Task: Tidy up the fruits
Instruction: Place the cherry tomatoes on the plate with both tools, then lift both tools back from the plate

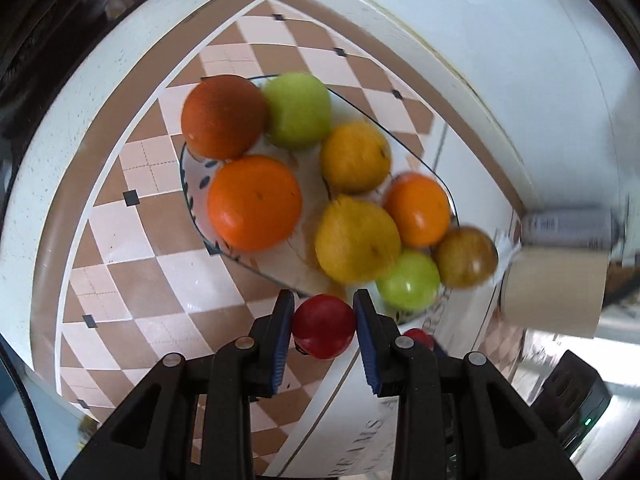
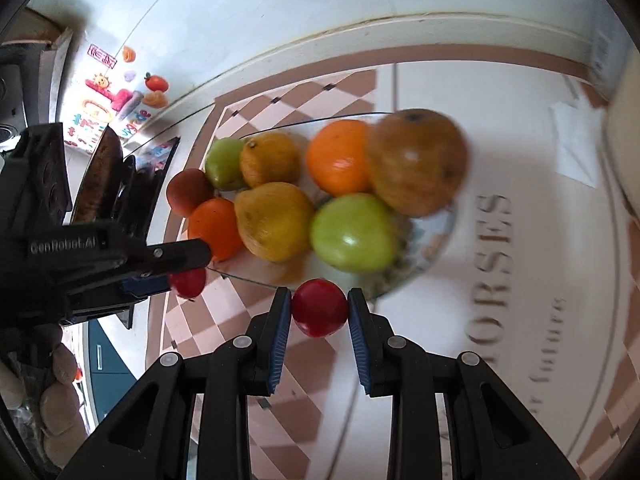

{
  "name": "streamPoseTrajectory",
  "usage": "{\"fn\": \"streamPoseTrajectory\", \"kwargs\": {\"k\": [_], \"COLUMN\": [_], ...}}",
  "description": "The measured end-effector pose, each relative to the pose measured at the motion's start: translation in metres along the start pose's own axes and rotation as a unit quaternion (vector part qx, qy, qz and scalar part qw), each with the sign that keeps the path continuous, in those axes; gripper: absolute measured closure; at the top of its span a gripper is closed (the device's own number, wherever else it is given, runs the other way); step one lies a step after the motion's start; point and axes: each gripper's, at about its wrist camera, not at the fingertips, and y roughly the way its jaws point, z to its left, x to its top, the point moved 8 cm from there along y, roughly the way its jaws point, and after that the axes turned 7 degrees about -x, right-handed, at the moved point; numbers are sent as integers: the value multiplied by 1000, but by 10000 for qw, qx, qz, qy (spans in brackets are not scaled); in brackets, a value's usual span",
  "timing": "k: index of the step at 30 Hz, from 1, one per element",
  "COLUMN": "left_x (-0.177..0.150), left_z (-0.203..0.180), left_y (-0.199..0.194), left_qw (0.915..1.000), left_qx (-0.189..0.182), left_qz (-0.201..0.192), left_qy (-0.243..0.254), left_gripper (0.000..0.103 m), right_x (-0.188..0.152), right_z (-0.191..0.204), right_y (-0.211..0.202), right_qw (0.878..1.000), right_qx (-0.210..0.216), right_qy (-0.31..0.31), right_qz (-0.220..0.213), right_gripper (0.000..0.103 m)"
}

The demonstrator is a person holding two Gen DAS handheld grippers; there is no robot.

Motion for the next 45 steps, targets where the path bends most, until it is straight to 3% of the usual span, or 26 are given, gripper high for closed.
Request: {"fn": "streamPoseTrajectory", "kwargs": {"k": [6,17,22,26,27,31,36,38,45], "left_x": [18,22,25,29,28,24,16,13,3], "left_z": [11,17,17,14,14,11,14,15,16], "left_y": [9,22,25,20,17,0,-25,-32,-63], "left_qw": [9998,9989,9983,9973,9968,9903,9727,9667,9557], "left_qx": [50,396,494,682,737,1173,1785,1924,1931], "left_qz": [99,258,303,195,162,-126,-501,-600,-862], "left_qy": [-161,7,9,194,250,728,1398,1575,2049], "left_gripper": [75,74,71,70,70,58,45,12,9], "right_x": [3,6,4,1,1,2,2,0,-13], "right_z": [12,17,17,10,7,-6,-18,-18,-4], "right_y": [25,38,36,22,18,-2,-29,-39,-77], "right_qw": [9997,9993,9991,9991,9991,9981,9950,9926,9859], "right_qx": [-94,-159,-190,-212,-256,-560,-983,-1195,-1549], "right_qy": [-154,-118,-42,54,75,157,191,173,293], "right_qz": [171,311,374,357,329,186,-55,-140,-554], "right_gripper": [72,70,52,49,44,21,12,11,7]}}
